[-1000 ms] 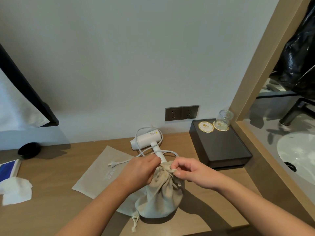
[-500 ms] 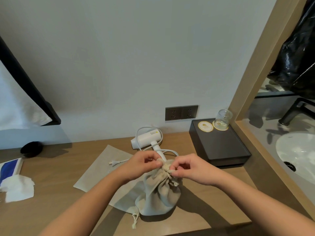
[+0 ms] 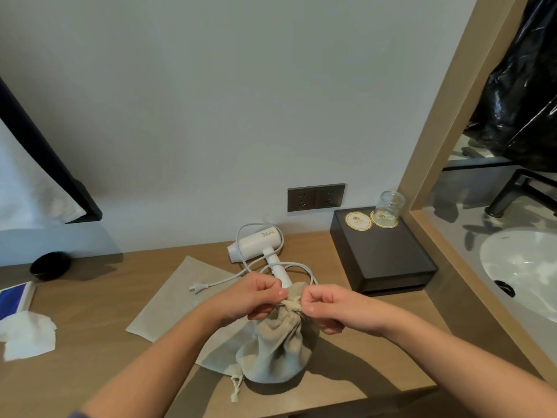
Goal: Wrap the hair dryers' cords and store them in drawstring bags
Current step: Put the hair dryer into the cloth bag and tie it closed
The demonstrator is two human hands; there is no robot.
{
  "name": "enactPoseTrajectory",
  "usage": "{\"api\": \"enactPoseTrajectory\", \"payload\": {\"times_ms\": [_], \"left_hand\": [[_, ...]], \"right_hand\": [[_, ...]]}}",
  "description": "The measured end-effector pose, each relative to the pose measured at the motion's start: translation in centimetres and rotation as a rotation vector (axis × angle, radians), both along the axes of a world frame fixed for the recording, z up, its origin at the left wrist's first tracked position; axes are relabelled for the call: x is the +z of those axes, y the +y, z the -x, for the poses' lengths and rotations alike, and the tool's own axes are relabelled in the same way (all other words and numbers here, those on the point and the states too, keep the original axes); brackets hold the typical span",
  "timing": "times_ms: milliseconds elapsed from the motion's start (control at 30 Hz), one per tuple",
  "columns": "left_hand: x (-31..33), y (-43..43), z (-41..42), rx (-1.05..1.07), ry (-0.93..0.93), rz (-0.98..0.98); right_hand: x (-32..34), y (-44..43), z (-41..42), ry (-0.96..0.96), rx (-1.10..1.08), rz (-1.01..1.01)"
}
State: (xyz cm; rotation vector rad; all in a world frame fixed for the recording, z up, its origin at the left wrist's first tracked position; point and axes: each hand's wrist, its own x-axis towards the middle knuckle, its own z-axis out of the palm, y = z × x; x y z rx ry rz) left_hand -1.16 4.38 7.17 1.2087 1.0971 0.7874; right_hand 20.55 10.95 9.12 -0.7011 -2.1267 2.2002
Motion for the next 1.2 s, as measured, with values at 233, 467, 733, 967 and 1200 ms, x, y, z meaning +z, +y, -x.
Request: {"api": "enactPoseTrajectory", "payload": {"times_ms": [233,467,733,967,1200], "left_hand": [[-0.2,0.3,0.0,0.062,0.123,-0.050],[-1.0,-2.4,-0.6,0.426,0.179,-0.141],[-2.5,-3.8,-4.0,0.483,0.659,-0.255],[-1.0,-2.6,-3.7,0.610,0.577,-0.312],[0.4,-1.5,-4.5,0.632,0.526,-0.348]], "right_hand": [[0.1,-0.1,-0.4,-0.024,-0.019,-0.233],[0.0,0.7,-0.1,-0.032,-0.113,-0.386],[-0.2,1.5,1.1,0.035,-0.200,-0.339],[-0.7,2.5,0.9,0.073,-0.320,-0.337],[-2.1,3.3,-0.1,-0.021,-0.113,-0.441]]}}
